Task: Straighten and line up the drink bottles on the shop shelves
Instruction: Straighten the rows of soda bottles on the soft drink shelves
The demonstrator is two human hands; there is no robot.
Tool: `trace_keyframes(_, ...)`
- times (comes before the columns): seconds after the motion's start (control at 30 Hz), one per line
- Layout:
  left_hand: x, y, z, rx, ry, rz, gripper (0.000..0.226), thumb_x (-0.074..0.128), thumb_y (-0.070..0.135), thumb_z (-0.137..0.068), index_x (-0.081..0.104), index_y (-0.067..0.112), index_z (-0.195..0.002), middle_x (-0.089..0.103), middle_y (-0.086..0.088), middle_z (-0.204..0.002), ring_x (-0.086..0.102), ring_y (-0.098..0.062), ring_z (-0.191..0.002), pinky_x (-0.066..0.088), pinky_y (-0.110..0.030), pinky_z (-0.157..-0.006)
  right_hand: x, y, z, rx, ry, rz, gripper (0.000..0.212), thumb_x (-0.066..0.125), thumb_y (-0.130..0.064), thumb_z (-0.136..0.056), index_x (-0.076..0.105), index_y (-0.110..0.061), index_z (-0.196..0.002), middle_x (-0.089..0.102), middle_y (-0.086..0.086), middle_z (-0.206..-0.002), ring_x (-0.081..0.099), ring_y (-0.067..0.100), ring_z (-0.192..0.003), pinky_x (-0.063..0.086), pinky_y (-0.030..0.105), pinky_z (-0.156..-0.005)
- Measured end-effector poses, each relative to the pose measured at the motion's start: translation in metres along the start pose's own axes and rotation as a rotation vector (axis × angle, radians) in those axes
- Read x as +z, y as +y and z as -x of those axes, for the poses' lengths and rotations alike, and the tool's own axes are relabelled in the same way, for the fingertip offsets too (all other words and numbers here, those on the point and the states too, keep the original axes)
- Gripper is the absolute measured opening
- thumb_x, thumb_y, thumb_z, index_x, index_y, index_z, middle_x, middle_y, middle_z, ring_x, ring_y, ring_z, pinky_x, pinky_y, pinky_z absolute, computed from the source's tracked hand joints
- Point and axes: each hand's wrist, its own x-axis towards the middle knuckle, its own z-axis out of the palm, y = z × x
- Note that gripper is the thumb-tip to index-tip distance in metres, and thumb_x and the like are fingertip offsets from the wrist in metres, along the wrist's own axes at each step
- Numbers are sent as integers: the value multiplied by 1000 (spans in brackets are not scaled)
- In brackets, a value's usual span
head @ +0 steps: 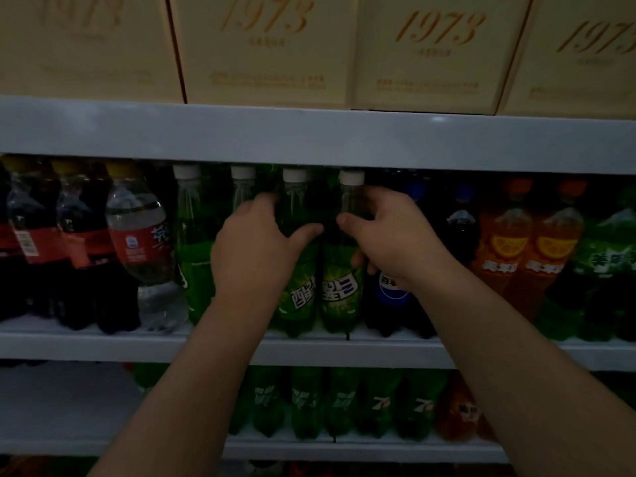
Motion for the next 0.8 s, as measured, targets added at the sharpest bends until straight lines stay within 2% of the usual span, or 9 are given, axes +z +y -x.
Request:
trace_keyframes(0.1,2,-4,-3,52,-14,30,58,68,58,-76,62,16,-116,67,-4,-105,61,-16,-88,47,-25,-67,4,7,3,-111,164,71,25,69,-33,-81,61,-28,-105,65,-15,-87,62,1,-53,45,13,-42)
trace_keyframes(0.2,2,-9,-7,98,-78,98,49,68,49,-80,62,17,-116,68,-2,-103,51,-4,-78,36,-8,-56,9,13,7,-225,269,203,42,73,-38,-78,62,-24,-116,55,-23,-89,51,-14,-72,41,-3,-62)
trace_keyframes(0.27,0,-12,-11,110,-140,122,50,68,44,-83,59,16,-124,66,-1,-110,47,1,-82,25,2,-55,9,14,7,-234,257,198,41,71,-34,-81,61,-22,-119,54,-21,-91,55,-8,-75,47,4,-65)
trace_keyframes(0.33,0,-12,-16,94,-219,152,48,66,39,-86,56,17,-128,64,3,-111,46,1,-86,26,0,-60,5,14,5,-223,216,196,33,68,-31,-84,61,-24,-115,57,-18,-93,57,-4,-75,50,9,-63)
trace_keyframes(0.43,3,-7,-21,60,-298,149,35,62,38,-85,55,28,-118,53,24,-87,50,7,-72,30,1,-53,1,16,1,-185,144,126,21,66,-26,-86,59,-31,-105,63,-14,-96,63,5,-62,52,18,-52)
trace_keyframes(0.53,12,1,-20,63,-245,123,37,66,54,-78,55,30,-104,51,23,-78,48,10,-67,32,-6,-48,1,18,1,-167,151,53,22,66,-23,-86,59,-29,-106,64,-13,-93,64,5,-53,48,16,-44)
trace_keyframes(0.63,15,4,-18,73,-175,82,45,66,52,-81,57,20,-112,48,19,-77,41,10,-61,26,-4,-43,5,17,4,-190,202,57,24,66,-24,-85,60,-31,-108,63,-15,-94,66,9,-65,57,27,-58)
trace_keyframes(0.7,14,2,-19,65,-163,97,45,66,48,-83,56,18,-115,40,23,-72,39,9,-59,30,-4,-40,8,16,5,-196,212,68,27,66,-23,-85,60,-29,-111,61,-17,-93,66,11,-69,58,30,-65)
trace_keyframes(0.8,11,-2,-19,87,-168,157,45,67,45,-82,58,18,-117,36,27,-72,44,16,-57,31,3,-47,10,14,4,-173,231,76,28,64,-25,-86,60,-27,-114,63,-12,-100,67,15,-70,58,31,-65)
